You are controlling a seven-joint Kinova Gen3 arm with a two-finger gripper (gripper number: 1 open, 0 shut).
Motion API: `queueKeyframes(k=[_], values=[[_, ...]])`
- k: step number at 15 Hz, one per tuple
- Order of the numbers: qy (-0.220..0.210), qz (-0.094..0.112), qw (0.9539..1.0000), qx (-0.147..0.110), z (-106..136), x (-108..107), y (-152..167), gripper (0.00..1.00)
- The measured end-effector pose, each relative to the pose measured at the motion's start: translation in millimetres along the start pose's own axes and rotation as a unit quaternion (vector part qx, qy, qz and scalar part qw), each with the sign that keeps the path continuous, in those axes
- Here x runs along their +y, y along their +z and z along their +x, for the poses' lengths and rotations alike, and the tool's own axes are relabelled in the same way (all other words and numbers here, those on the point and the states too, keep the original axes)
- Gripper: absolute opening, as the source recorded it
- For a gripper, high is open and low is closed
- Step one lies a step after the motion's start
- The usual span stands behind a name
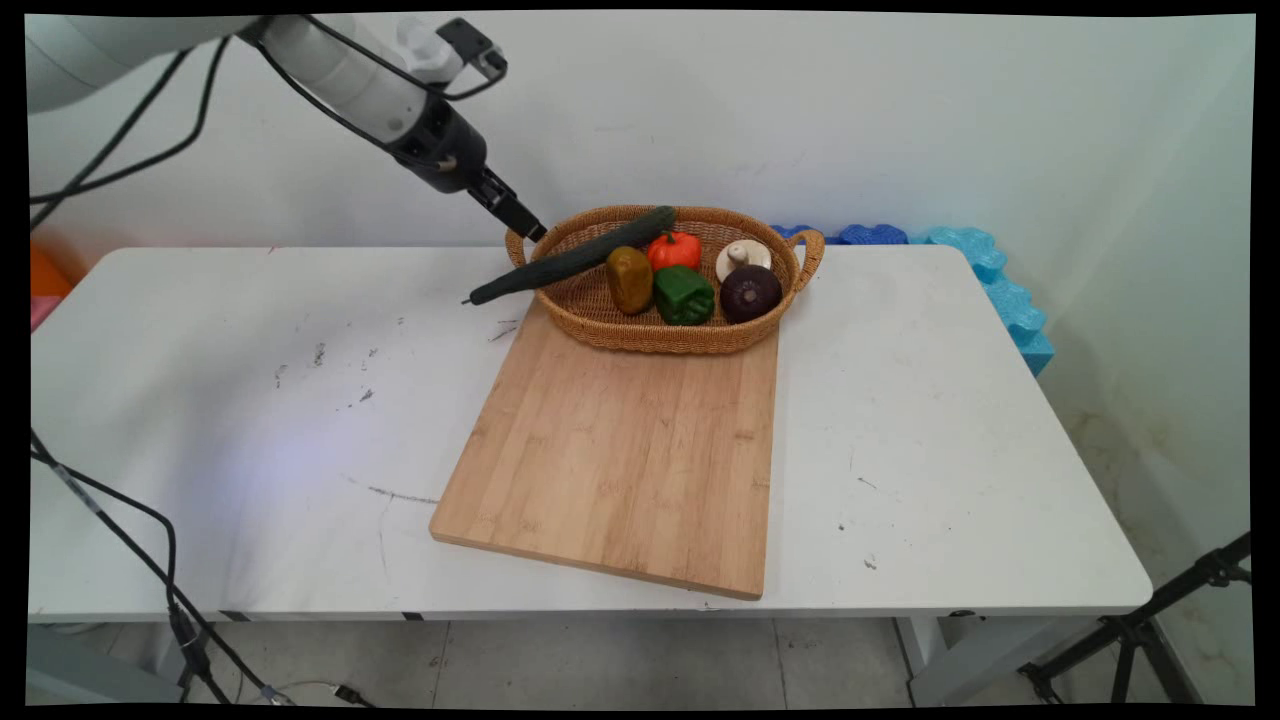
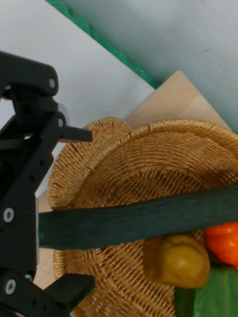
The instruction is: Pick up the cucumber from the vegetable basket
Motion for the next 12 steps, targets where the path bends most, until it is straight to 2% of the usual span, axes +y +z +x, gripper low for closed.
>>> queueKeyframes(k=[4, 12], values=[[-0.003, -0.001, 1.0, -0.008, 0, 1, 22, 1.0], [0.005, -0.022, 0.9997, -0.006, -2, 10, 55, 1.0]])
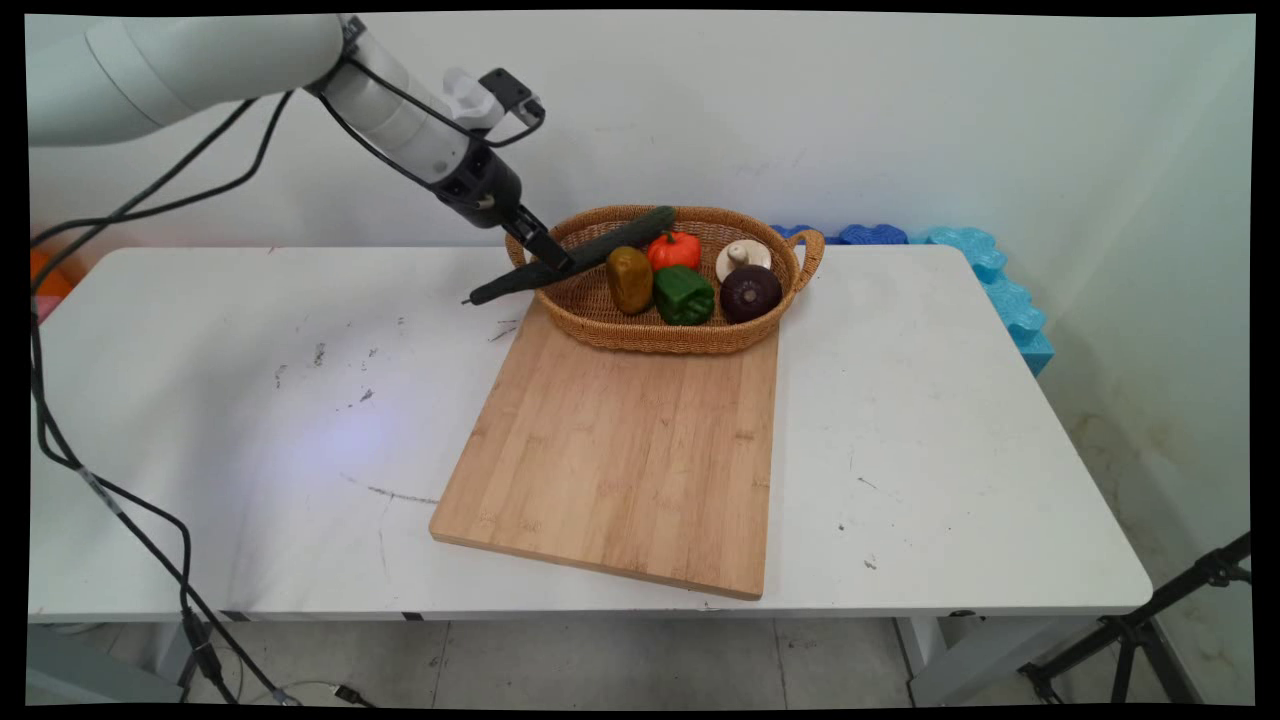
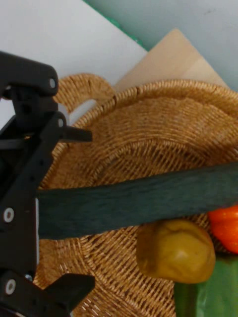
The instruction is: Pick up the cucumber from the vegetable basket, then place the picked object on the cutting board
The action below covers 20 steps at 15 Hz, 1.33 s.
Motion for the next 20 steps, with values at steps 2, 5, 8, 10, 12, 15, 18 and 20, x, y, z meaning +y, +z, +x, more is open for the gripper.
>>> queueKeyframes(k=[2, 5, 8, 10, 12, 15, 18, 20], values=[[0.003, -0.005, 1.0, 0.001, -1, 2, 7, 1.0], [0.008, -0.01, 0.9999, 0.003, -1, 5, 14, 1.0], [0.013, -0.009, 0.9999, 0.002, -1, 6, 20, 0.0], [0.017, -0.006, 0.9998, 0.0, -2, 6, 23, 0.0], [0.022, -0.005, 0.9998, -0.002, -3, 6, 25, 0.0], [0.021, -0.003, 0.9998, 0.0, 0, 7, 22, 0.0], [0.023, -0.006, 0.9996, 0.013, 10, 13, -3, 0.0], [0.031, -0.011, 0.999, 0.029, 17, 19, -32, 0.0]])
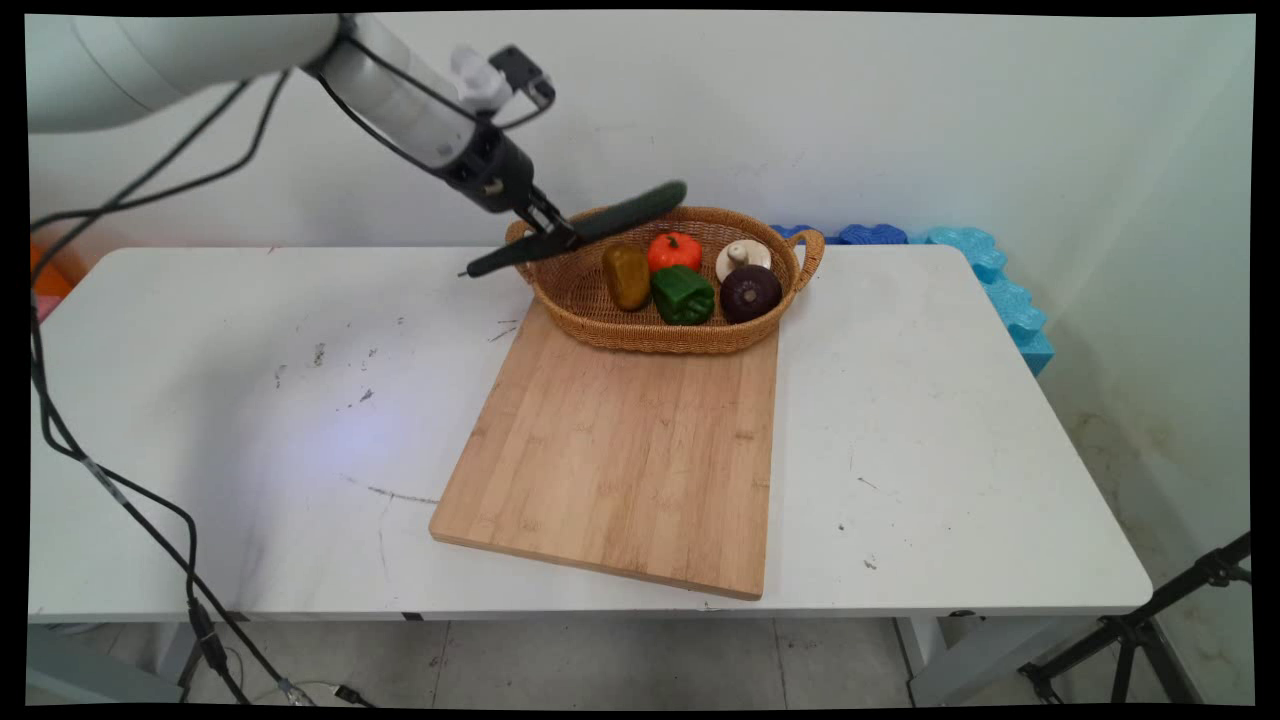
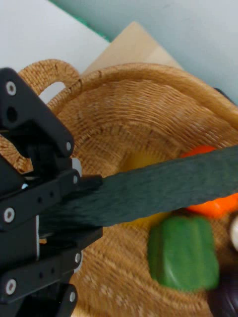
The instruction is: Place the picked object on the cutting board
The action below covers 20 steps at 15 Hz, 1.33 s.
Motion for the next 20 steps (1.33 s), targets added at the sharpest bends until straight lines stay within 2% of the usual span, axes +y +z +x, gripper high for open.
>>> queueKeyframes(k=[4, 7, 11, 15, 20], values=[[0.027, -0.02, 0.9989, 0.033, 8, 13, -59, 0.0], [0.053, -0.042, 0.9966, 0.047, 4, 21, -89, 0.0], [0.106, -0.087, 0.9886, 0.063, -16, 33, -135, 0.0], [0.14, -0.116, 0.9811, 0.065, -36, 42, -155, 0.0], [0.176, -0.142, 0.9722, 0.06, -67, 61, -158, 0.0]])
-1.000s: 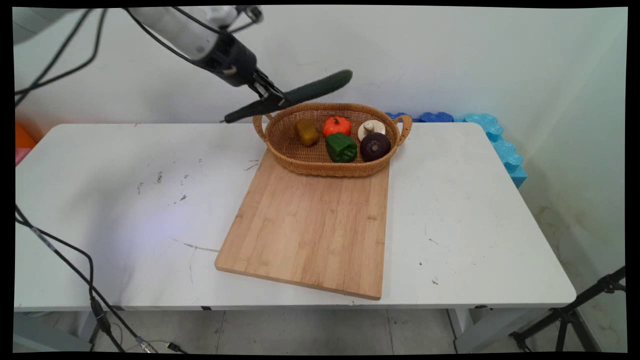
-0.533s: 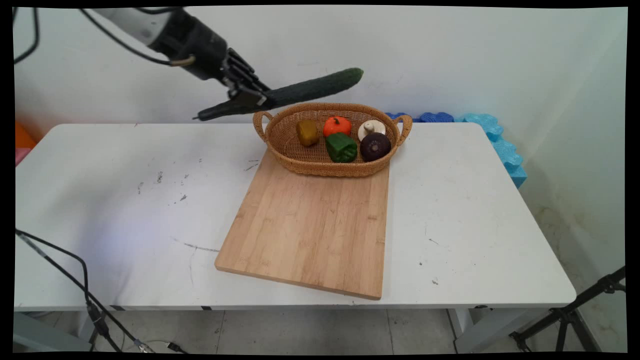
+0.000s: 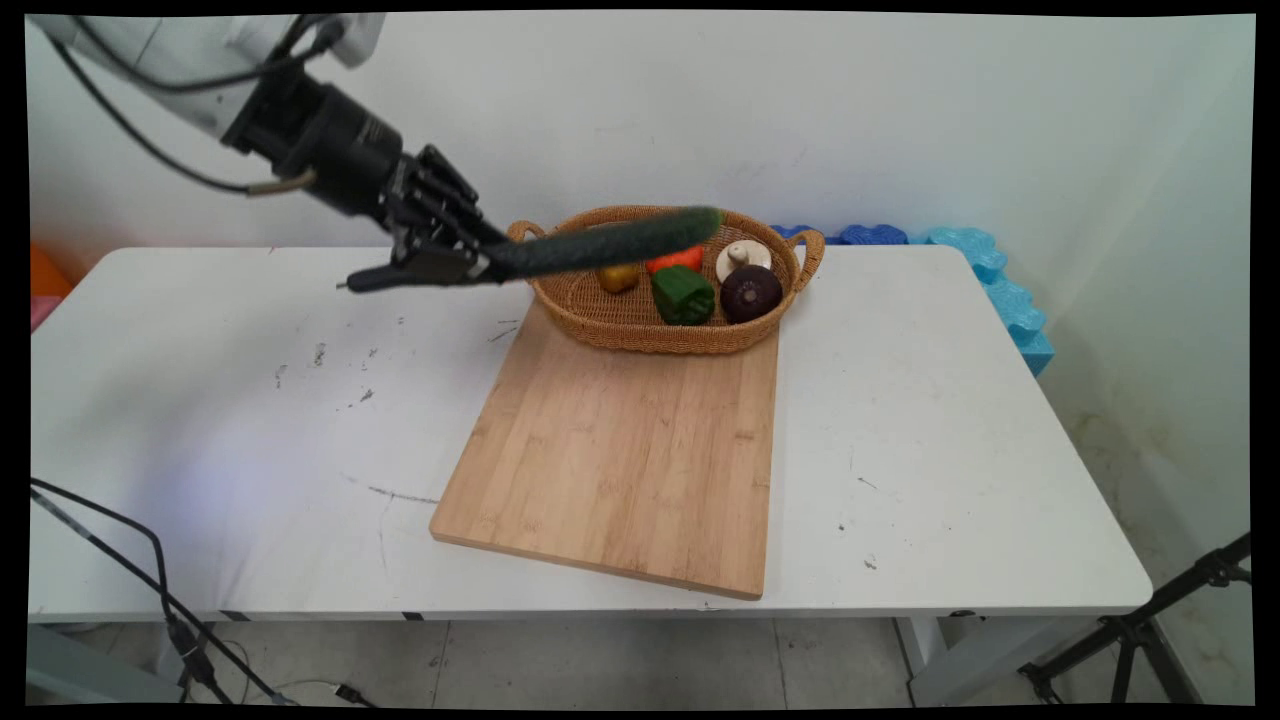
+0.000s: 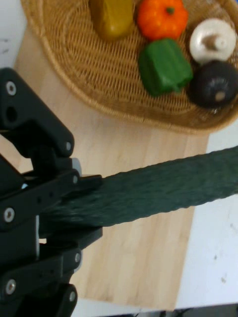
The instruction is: Place the picked object on the cutting board
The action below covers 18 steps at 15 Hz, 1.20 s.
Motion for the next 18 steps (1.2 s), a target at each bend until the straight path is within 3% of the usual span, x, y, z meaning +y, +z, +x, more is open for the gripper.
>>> queueKeyframes(k=[11, 18], values=[[0.027, -0.039, 0.9985, -0.026, -53, 54, 42, 0.0], [0.027, -0.055, 0.9976, -0.033, -73, 68, 70, 0.0]])
